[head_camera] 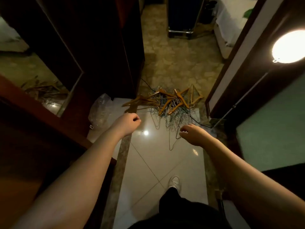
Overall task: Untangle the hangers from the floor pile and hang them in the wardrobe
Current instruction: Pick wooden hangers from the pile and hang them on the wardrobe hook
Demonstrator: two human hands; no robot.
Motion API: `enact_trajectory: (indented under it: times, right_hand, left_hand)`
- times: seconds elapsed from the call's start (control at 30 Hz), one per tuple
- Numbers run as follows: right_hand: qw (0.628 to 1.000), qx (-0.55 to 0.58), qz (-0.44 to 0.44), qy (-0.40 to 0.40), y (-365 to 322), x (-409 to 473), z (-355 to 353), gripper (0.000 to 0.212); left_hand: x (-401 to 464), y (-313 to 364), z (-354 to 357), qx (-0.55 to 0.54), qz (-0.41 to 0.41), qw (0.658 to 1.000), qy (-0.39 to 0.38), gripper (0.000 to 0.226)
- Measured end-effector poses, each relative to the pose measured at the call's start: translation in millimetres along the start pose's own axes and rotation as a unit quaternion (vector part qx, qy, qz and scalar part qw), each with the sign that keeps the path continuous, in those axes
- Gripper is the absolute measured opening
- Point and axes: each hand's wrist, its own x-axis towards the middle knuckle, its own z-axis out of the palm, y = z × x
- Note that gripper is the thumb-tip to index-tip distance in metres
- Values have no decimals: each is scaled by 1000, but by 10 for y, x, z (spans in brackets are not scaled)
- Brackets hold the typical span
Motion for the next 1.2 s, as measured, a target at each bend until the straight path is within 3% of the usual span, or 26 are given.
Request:
enact_trajectory:
  times: [0.2,0.53,0.97,1.2]
  right_hand:
    - [997,-30,25,-61,402,824,-425,34]
    - [992,-16,54,-113,784,2202,-791,32]
    - [965,62,197,-163,1219,4492,-1105,29]
    - [942,127,272,-151,1804,5494,-780,36]
  left_hand:
    - [933,158,-77,26,-58,998,-27,21]
    - [2464,109,56,4,-85,993,-86,26]
    - [5476,-294,-90,34,-53,981,-184,26]
    - [6795,-431,487,51,-46,967,-245,26]
